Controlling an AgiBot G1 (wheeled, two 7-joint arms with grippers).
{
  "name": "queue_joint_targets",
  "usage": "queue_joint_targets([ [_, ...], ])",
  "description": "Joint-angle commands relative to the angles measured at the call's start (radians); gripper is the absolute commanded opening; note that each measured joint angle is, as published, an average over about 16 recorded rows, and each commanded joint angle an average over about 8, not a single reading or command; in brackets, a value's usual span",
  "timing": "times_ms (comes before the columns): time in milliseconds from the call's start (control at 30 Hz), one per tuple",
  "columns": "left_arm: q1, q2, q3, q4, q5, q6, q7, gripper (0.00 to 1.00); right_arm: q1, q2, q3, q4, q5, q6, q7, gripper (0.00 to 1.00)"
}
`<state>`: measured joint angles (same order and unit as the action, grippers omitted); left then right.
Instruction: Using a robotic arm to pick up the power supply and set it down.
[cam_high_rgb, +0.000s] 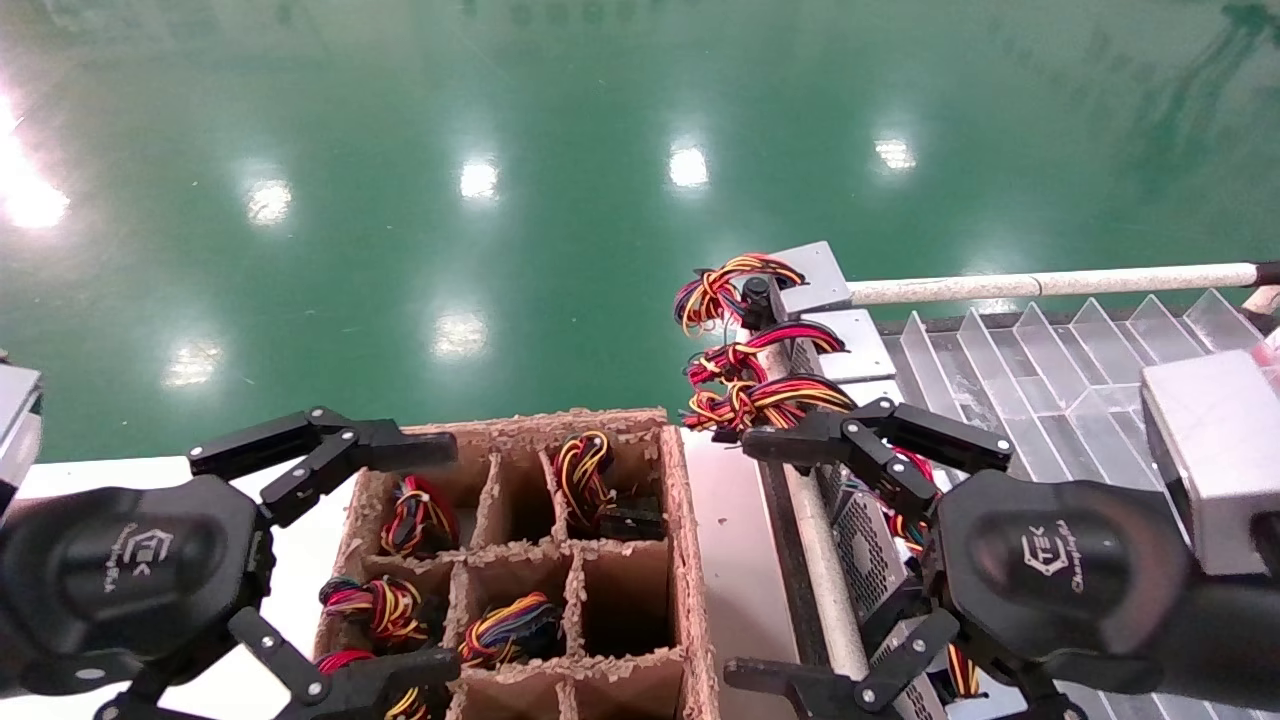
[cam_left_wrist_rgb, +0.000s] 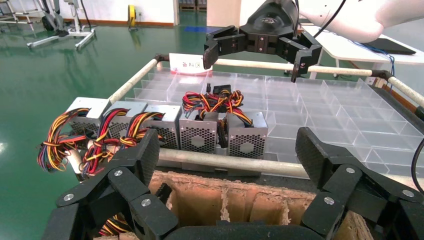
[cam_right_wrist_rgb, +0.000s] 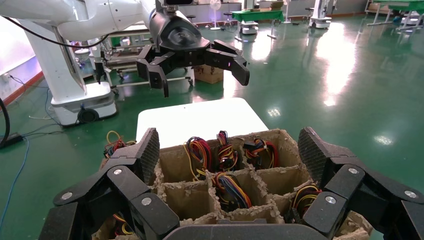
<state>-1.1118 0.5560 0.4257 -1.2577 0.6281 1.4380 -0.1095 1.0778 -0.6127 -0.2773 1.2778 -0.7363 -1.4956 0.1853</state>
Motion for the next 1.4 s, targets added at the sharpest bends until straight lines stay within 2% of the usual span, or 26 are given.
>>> queue_joint_targets([
  [33, 0.0, 0.0, 0.0, 0.0, 0.0, 0.0, 0.0, 0.0, 0.0, 0.0, 0.0, 0.0, 0.001, 0.0, 0.0, 1.0],
  [333, 0.0, 0.0, 0.0, 0.0, 0.0, 0.0, 0.0, 0.0, 0.015, -0.002, -0.009, 0.005, -0.019, 0.005, 0.01, 1.0],
  [567, 0.0, 0.0, 0.0, 0.0, 0.0, 0.0, 0.0, 0.0, 0.072, -0.022, -0.041, 0.009, -0.082, 0.022, 0.043, 1.0],
  [900, 0.0, 0.0, 0.0, 0.0, 0.0, 0.0, 0.0, 0.0, 0.234, -0.12, -0.148, -0.064, -0.283, 0.025, 0.089, 1.0],
  [1233, 0.0, 0.0, 0.0, 0.0, 0.0, 0.0, 0.0, 0.0, 0.427, -0.281, -0.279, -0.266, -0.507, -0.027, 0.034, 1.0],
  [1300, 0.0, 0.0, 0.0, 0.0, 0.0, 0.0, 0.0, 0.0, 0.465, -0.319, -0.305, -0.322, -0.552, -0.033, 0.011, 0.95],
  [1400, 0.0, 0.0, 0.0, 0.0, 0.0, 0.0, 0.0, 0.0, 0.512, -0.374, -0.338, -0.413, -0.605, -0.039, -0.028, 0.73],
])
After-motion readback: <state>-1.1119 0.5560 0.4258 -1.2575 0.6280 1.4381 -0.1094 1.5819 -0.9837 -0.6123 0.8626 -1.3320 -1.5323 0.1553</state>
